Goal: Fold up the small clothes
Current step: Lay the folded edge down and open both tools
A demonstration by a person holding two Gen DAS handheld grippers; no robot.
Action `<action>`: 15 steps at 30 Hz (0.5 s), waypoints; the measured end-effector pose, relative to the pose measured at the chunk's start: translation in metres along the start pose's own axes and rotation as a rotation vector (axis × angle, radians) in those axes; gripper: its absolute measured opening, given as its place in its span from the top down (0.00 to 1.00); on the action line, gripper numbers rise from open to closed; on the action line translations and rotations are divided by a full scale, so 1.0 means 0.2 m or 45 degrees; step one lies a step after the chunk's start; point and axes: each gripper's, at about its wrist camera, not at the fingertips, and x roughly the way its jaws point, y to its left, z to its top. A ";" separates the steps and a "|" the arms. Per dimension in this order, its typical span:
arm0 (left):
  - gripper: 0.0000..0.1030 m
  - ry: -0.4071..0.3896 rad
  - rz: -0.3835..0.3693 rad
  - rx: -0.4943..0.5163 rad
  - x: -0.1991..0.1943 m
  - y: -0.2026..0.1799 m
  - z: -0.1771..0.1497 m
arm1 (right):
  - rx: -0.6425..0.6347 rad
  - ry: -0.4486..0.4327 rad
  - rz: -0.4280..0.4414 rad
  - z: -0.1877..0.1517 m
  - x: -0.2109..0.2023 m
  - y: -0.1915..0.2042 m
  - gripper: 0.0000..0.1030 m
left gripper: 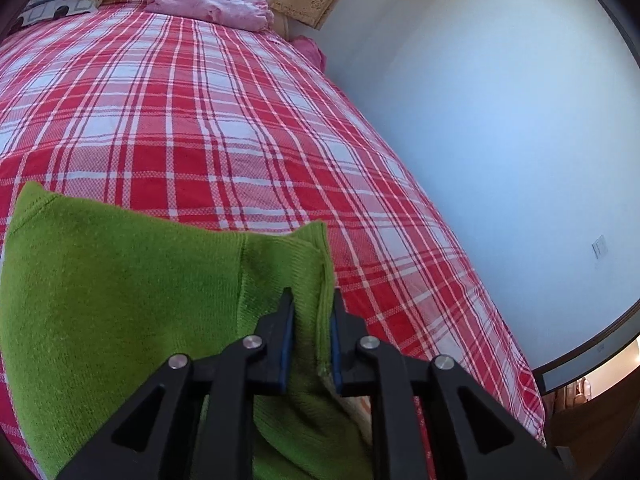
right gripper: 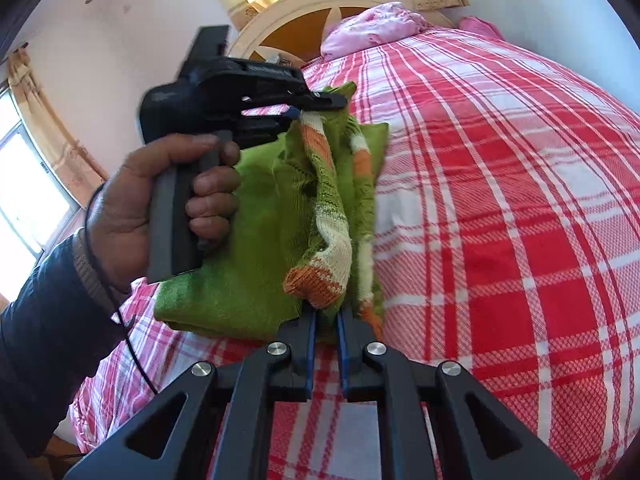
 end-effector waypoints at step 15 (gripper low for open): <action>0.29 -0.269 0.404 0.394 -0.56 0.15 -0.46 | -0.145 -0.160 -0.081 0.25 -0.10 0.14 0.66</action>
